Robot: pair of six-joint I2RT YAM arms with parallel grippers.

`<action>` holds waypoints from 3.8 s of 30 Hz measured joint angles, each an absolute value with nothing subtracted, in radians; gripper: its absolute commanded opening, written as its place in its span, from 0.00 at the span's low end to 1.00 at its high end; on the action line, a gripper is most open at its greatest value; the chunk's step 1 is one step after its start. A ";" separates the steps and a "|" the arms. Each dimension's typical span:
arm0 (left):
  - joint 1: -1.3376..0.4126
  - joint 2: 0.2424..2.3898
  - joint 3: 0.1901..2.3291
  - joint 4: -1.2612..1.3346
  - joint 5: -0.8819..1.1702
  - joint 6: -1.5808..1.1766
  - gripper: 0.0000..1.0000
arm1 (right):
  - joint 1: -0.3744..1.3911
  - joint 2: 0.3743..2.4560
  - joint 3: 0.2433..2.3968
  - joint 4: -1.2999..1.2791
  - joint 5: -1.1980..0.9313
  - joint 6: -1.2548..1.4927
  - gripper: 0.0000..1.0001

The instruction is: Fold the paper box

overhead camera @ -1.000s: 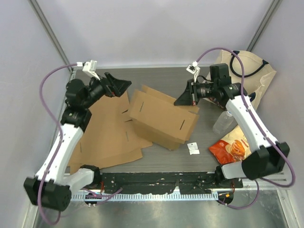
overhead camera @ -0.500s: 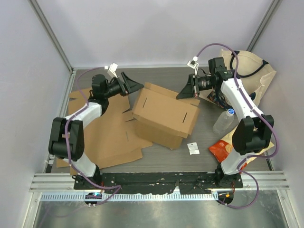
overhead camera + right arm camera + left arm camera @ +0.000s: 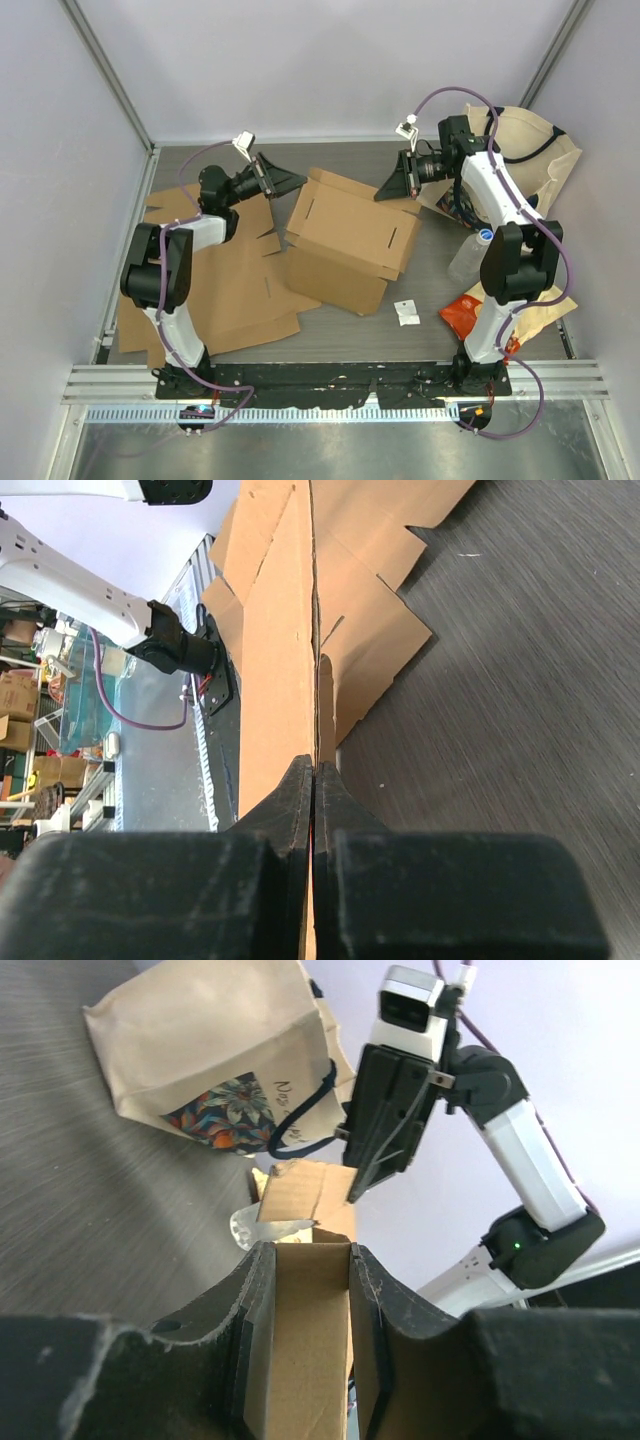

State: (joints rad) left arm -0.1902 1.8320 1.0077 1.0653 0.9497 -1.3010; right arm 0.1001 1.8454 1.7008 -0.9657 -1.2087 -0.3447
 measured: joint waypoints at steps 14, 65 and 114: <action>-0.212 1.855 1.008 1.205 0.962 -1.380 0.00 | 0.097 1.860 1.679 -0.896 -1.219 -0.311 0.26; -1.142 1.102 0.978 0.132 -0.233 0.021 0.87 | 0.206 1.293 1.456 -0.656 -0.180 1.251 0.01; -0.710 0.940 1.162 -0.221 0.112 -0.206 0.00 | 0.371 1.161 1.655 -0.555 -0.640 -0.119 0.77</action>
